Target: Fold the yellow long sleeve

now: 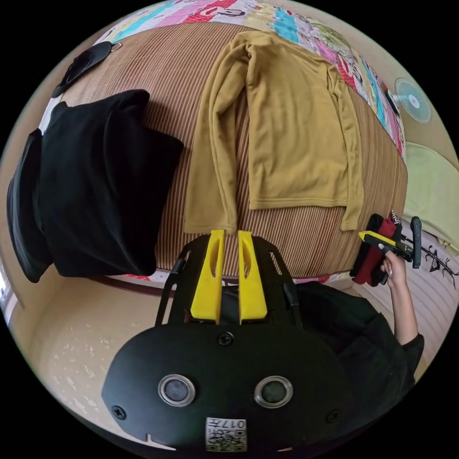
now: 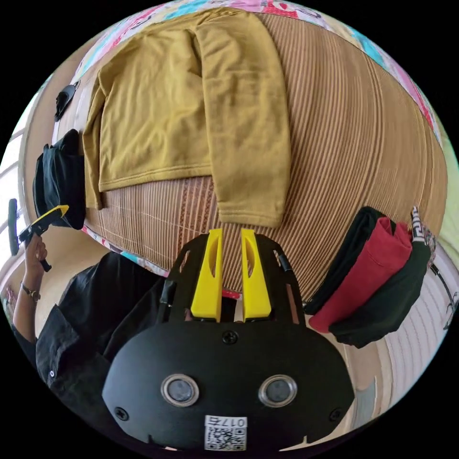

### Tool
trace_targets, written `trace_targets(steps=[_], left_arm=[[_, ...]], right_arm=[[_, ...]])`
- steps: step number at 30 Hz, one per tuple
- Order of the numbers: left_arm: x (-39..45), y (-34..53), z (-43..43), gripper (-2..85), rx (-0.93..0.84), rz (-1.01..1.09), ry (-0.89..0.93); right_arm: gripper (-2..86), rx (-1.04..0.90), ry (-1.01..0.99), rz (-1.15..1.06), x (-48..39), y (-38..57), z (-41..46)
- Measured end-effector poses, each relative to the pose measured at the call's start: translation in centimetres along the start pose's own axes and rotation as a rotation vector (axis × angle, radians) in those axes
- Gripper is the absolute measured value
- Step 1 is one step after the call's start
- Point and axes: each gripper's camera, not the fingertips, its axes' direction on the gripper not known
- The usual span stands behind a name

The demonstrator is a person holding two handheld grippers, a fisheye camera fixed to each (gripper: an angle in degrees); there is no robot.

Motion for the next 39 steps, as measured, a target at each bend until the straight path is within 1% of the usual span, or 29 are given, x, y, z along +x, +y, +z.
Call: trace_targets(steps=[2, 5, 8, 9, 12, 14, 15, 16, 17, 18, 20, 21, 22, 23, 25, 27, 28, 30, 32, 33, 35, 36, 38, 39], left_arm=[[1.0, -0.6, -0.6, 3.3, -0.024, 0.06, 0.009], [2.8, -1.4, -1.7, 1.1, -0.028, 0.143, -0.025], [4.0, -1.9, -2.9, 0.6, -0.003, 0.213, -0.013], [4.1, -2.0, -3.1, 0.7, 0.004, 0.223, -0.007], [4.1, -2.0, -3.1, 0.8, 0.03, 0.242, -0.006], [3.5, -1.0, -1.9, 0.8, 0.05, 0.238, -0.073], [3.3, -0.6, -1.4, 0.7, 0.045, 0.241, -0.095], [2.8, 0.3, 0.1, 0.5, 0.008, 0.249, -0.128], [2.2, 1.1, 2.2, 0.3, -0.069, 0.254, -0.144], [1.8, 1.7, 3.3, 0.2, -0.108, 0.254, -0.155], [0.2, 5.2, 6.3, -0.3, -0.183, 0.273, -0.203], [-0.2, 6.2, 6.9, -0.3, -0.199, 0.279, -0.209], [-1.2, 8.2, 8.3, -0.4, -0.254, 0.276, -0.219], [-2.3, 10.4, 9.4, -0.5, -0.307, 0.268, -0.233], [-4.0, 13.6, 9.9, -0.5, -0.332, 0.272, -0.241], [-6.1, 15.9, 9.5, -0.5, -0.345, 0.256, -0.211], [-7.7, 16.9, 9.1, -0.5, -0.359, 0.234, -0.184], [-9.9, 17.8, 7.8, -0.5, -0.351, 0.207, -0.165], [-12.7, 17.6, 5.2, -0.5, -0.307, 0.187, -0.171], [-13.3, 17.4, 4.4, -0.5, -0.295, 0.183, -0.174], [-15.4, 16.0, 1.1, -0.5, -0.227, 0.168, -0.187], [-15.8, 15.6, 0.1, -0.5, -0.197, 0.161, -0.189], [-17.6, 14.4, -4.7, -0.5, -0.022, 0.096, -0.19], [-18.0, 14.2, -6.0, -0.5, 0.029, 0.076, -0.185]], right_arm=[[5.5, -0.036, 0.045, -0.071, -1.5, -0.6, -0.1], [5.6, -0.015, 0.128, -0.183, -3.2, -0.4, -0.5], [6.4, 0.022, 0.135, -0.263, -3.8, 0.3, -0.8], [6.5, 0.038, 0.126, -0.271, -3.7, 0.5, -0.9], [6.1, 0.168, 0.067, -0.295, -2.6, 2.4, -1.3], [4.6, 0.212, 0.115, -0.245, -1.0, 4.0, 0.8], [4.0, 0.192, 0.137, -0.229, -0.5, 4.3, 1.9], [2.8, 0.108, 0.188, -0.212, 0.4, 4.9, 4.8], [2.1, -0.034, 0.248, -0.214, 1.3, 5.6, 8.6], [1.8, -0.083, 0.284, -0.213, 1.8, 6.2, 10.3], [1.2, 0.125, 0.335, -0.323, 1.9, 10.9, 10.8], [1.1, 0.169, 0.349, -0.343, 2.0, 12.0, 11.1], [0.9, 0.244, 0.377, -0.371, 2.1, 14.1, 11.7], [0.7, 0.27, 0.4, -0.4, 2.3, 15.9, 12.5], [0.6, 0.304, 0.396, -0.439, 2.9, 18.4, 13.3], [0.6, 0.319, 0.351, -0.399, 3.9, 19.8, 13.6], [0.5, 0.317, 0.297, -0.348, 4.7, 20.1, 13.4], [0.5, 0.27, 0.225, -0.285, 5.7, 19.8, 12.7], [0.4, 0.156, 0.163, -0.245, 6.3, 18.0, 11.2], [0.4, 0.171, 0.141, -0.234, 6.3, 17.7, 10.4], [0.4, 0.415, 0.054, -0.234, 6.1, 17.9, 5.6], [0.5, 0.463, 0.061, -0.228, 5.9, 17.7, 4.5], [0.5, 0.546, 0.154, -0.186, 4.9, 15.9, 1.3], [0.5, 0.557, 0.173, -0.176, 4.6, 15.3, 0.7]])
